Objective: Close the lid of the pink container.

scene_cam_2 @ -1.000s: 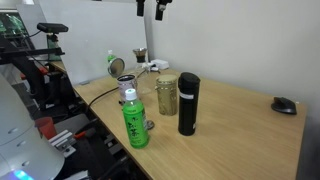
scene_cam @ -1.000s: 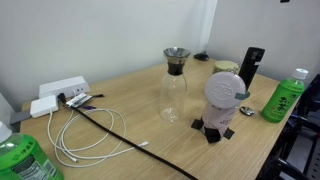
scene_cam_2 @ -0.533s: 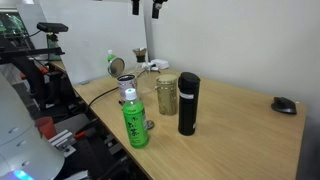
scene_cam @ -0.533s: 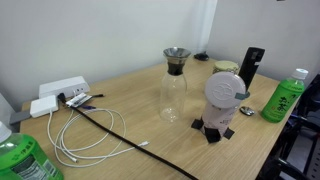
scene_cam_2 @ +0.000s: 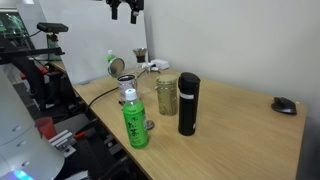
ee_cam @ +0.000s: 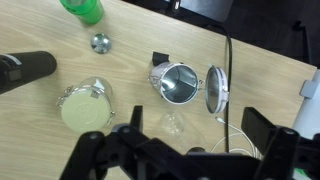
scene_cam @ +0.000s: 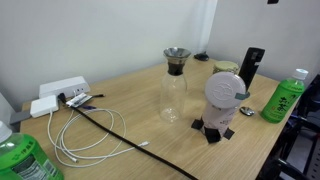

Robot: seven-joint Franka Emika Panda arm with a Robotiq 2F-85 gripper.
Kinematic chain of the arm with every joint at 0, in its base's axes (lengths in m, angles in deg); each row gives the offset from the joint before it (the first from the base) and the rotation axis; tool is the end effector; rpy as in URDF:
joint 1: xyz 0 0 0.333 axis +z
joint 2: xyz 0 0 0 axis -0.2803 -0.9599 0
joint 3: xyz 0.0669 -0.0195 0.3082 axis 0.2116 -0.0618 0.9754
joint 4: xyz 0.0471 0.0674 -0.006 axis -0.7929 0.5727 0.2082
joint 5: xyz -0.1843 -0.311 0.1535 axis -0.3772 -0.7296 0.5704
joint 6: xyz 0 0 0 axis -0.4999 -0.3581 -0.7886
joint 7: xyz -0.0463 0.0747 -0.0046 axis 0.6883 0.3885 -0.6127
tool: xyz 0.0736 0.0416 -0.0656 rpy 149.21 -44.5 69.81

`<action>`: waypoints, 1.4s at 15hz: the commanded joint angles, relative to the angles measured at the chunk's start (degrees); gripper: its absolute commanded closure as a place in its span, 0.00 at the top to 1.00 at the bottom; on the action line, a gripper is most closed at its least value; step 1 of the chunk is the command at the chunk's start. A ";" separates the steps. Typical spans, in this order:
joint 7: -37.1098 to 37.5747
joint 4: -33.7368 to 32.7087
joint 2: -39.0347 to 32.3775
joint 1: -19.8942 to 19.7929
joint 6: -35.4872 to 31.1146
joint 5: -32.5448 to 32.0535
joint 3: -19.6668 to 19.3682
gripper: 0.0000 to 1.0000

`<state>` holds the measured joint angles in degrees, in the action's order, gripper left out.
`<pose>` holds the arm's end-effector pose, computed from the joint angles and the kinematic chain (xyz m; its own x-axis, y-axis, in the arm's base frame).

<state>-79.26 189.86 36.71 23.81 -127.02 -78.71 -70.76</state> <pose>0.4068 0.0701 0.5037 0.9433 0.3204 -0.0870 0.3008 -0.9356 -0.1847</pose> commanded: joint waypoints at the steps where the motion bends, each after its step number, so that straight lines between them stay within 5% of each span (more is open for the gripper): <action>1: 3.24 2.71 1.09 0.38 -1.97 1.22 2.51 1.00; 9: 2.46 0.93 -0.05 0.36 -0.16 0.26 2.33 1.00; 21: 18.65 6.75 -0.33 3.66 -10.11 -7.15 14.74 1.00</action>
<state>-63.78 195.38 36.49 27.48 -135.13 -81.90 -57.97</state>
